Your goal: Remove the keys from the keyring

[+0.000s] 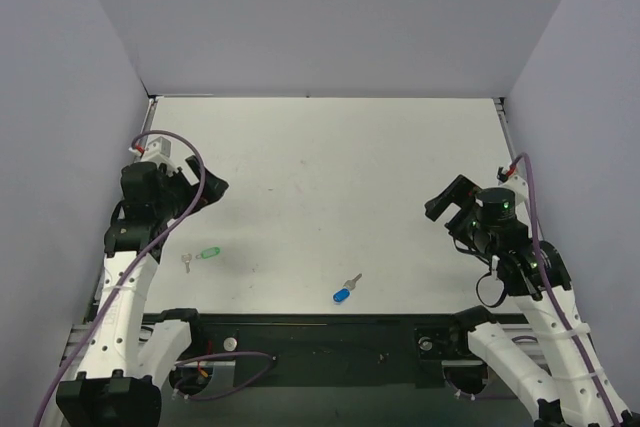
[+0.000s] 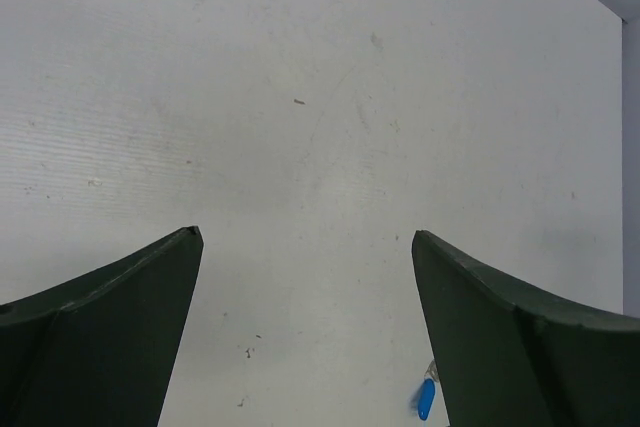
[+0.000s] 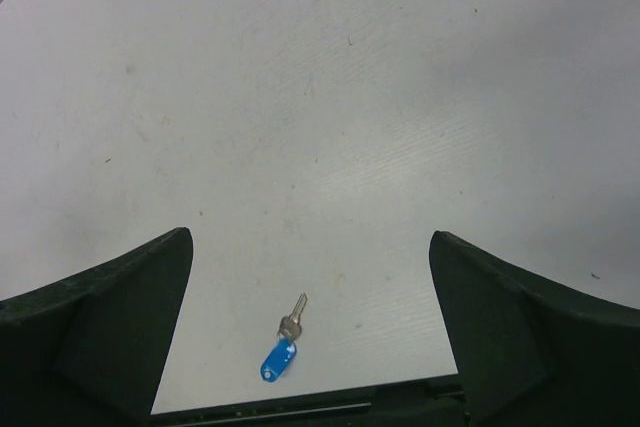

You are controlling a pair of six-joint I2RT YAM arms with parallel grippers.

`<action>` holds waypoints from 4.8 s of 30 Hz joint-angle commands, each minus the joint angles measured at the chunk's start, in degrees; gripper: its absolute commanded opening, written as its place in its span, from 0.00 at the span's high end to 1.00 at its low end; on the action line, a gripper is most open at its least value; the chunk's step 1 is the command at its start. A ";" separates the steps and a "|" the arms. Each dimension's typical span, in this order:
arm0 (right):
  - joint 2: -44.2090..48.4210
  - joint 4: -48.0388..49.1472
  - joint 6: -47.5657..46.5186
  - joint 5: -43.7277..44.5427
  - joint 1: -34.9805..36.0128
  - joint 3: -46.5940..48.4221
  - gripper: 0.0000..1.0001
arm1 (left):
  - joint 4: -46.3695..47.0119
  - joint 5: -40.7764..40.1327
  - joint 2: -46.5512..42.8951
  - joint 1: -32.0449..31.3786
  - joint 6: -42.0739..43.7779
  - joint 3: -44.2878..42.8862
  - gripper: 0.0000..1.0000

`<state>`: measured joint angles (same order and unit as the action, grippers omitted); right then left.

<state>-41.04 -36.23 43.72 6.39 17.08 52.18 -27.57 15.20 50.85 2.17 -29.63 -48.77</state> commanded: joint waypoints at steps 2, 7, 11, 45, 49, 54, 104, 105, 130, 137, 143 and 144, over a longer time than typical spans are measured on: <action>2.10 -5.60 3.65 0.20 2.69 1.60 0.00 | -5.74 -1.40 -2.07 0.11 -0.68 -0.89 0.03; 2.80 -7.63 5.93 3.80 4.71 2.05 0.00 | -5.92 0.86 -1.64 2.91 -8.51 1.31 0.03; 4.73 -7.28 7.34 6.00 6.91 0.91 0.02 | -5.56 5.53 -2.76 3.63 -12.38 4.73 0.03; 17.13 -3.93 13.32 -1.92 9.20 -10.53 0.05 | 19.29 -37.70 1.43 -69.91 -54.12 29.44 0.18; 18.53 -4.90 13.49 -0.86 9.29 -10.00 0.05 | 23.78 -43.84 6.27 -76.61 -58.70 29.53 0.19; 18.62 -4.82 13.67 -0.33 9.20 -10.35 0.05 | 26.69 -47.19 9.09 -80.13 -61.95 29.70 0.23; 14.41 -4.03 12.35 -0.41 9.20 -8.94 0.06 | 46.03 -41.92 34.23 -81.45 -59.76 23.28 0.84; 14.49 -3.85 12.18 -0.42 9.20 -8.94 0.06 | 45.59 -42.09 33.88 -81.37 -59.50 23.11 0.94; 6.51 38.91 24.20 -29.60 17.54 -3.24 0.09 | 1.56 -25.59 0.66 -75.56 -10.28 -11.68 1.00; -1.58 50.72 25.89 -28.02 28.87 5.89 0.13 | -1.16 -16.00 -1.72 -75.56 -2.72 -25.46 1.00; -9.31 60.13 25.97 -26.96 37.14 11.61 0.15 | -3.19 -12.40 -1.37 -75.56 0.09 -35.58 1.00; -10.02 62.48 25.97 -26.79 38.71 12.23 0.15 | -3.19 -12.22 -1.45 -75.56 0.18 -36.38 1.00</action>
<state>-47.94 13.96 69.23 -21.19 51.94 60.66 -29.36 -1.17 49.84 -73.63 -33.12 -79.70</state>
